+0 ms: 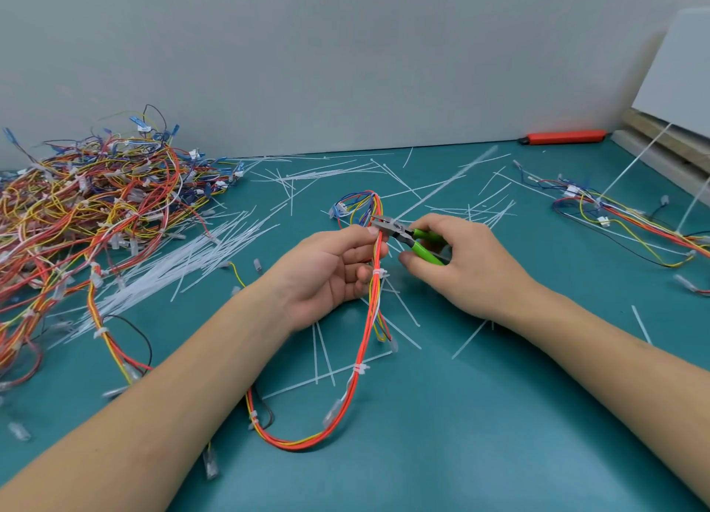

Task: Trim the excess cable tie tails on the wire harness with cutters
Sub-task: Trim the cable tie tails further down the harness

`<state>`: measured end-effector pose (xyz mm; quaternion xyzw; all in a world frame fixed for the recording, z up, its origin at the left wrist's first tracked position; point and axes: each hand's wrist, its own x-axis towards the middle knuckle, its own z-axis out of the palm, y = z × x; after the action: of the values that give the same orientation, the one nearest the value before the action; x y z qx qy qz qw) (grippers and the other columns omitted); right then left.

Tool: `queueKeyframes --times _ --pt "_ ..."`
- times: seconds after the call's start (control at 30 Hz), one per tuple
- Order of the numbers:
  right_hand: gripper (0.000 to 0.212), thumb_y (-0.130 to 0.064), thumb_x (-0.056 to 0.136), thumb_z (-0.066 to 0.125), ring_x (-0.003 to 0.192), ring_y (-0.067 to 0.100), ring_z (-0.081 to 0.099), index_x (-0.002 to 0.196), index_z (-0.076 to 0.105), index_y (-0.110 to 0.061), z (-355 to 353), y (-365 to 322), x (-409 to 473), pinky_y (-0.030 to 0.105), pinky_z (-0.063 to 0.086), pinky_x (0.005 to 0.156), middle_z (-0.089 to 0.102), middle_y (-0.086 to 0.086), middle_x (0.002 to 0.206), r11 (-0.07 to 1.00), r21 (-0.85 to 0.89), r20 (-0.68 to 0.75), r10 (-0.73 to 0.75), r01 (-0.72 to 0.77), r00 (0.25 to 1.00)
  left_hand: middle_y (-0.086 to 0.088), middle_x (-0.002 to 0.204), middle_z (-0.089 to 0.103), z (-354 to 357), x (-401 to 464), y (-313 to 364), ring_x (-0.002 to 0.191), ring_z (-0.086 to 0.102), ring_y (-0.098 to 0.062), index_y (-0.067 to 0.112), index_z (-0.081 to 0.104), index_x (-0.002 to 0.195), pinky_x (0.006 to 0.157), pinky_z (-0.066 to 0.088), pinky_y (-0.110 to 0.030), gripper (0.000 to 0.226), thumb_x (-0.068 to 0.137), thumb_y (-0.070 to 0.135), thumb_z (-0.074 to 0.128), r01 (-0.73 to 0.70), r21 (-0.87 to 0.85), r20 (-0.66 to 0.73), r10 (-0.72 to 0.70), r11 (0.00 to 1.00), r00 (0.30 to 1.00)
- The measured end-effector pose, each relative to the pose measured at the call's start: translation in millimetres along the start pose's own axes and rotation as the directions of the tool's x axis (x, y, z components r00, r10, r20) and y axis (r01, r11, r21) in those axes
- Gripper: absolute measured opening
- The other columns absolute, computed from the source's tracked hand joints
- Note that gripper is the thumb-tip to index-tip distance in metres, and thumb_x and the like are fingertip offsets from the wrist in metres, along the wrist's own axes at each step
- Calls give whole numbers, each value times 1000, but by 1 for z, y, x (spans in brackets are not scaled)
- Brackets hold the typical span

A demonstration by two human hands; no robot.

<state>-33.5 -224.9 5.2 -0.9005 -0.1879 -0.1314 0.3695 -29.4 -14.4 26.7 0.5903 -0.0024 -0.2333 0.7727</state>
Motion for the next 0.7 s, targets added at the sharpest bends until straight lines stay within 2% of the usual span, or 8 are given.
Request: queueKeyframes --times 0.1,0.17,0.23,0.3,0.37,0.5,0.57,0.7 --pt "29 -32 89 76 101 0 60 118 72 -25 -2 1 1 9 39 95 72 -13 106 998 -52 -15 -29 29 999 3 77 72 1 0 0 50 52 -7 14 69 103 52 48 -19 12 96 22 62 -1 10 -7 1 1000 1000" --pt "33 -32 90 76 107 3 60 122 71 -25 -2 0 2 16 41 99 71 -12 110 999 -46 -9 -18 18 1000 3 77 72 0 1 0 50 52 -7 15 69 103 52 48 -18 12 97 23 62 1 15 -8 -1 1000 1000" --pt "27 -32 90 75 98 7 62 117 71 -25 -1 1 1 26 47 93 70 -13 100 1000 -31 -1 1 -1 1000 4 77 72 0 1 0 51 52 -7 16 69 103 53 48 -18 12 97 23 62 0 20 -6 0 1000 1000" --pt "8 -30 91 74 74 9 56 97 68 -29 -1 0 1 32 47 74 63 -15 76 1000 -17 10 9 -9 1000 4 78 72 -1 2 0 52 51 -7 16 69 102 53 47 -19 11 96 23 63 -2 22 -2 2 1000 1000" --pt "15 -29 93 70 61 13 45 84 58 -26 0 0 0 34 41 62 54 -9 63 1000 -19 38 22 -21 999 4 79 72 -1 1 0 51 51 -8 17 71 101 52 47 -19 11 96 23 63 0 15 6 0 1000 1000" --pt "16 -27 93 71 60 13 44 83 59 -27 1 -1 -3 33 41 61 53 -10 61 1000 4 22 8 -8 1000 3 78 72 -1 0 0 50 52 -7 16 70 102 52 48 -18 11 96 23 63 1 17 12 -1 1000 1000" --pt "8 -29 92 74 67 11 54 92 66 -28 1 -2 -3 33 48 70 60 -12 68 1000 18 5 9 -9 1000 3 78 73 0 1 0 50 51 -7 15 69 103 52 48 -18 12 96 23 63 0 11 4 0 1000 1000" --pt "32 -34 92 72 113 17 60 123 70 -26 0 -4 -2 37 43 104 71 -12 113 997 -79 6 -16 17 1000 3 78 73 -1 0 0 50 52 -7 15 70 104 52 48 -18 13 96 23 63 0 15 2 0 1000 1000"
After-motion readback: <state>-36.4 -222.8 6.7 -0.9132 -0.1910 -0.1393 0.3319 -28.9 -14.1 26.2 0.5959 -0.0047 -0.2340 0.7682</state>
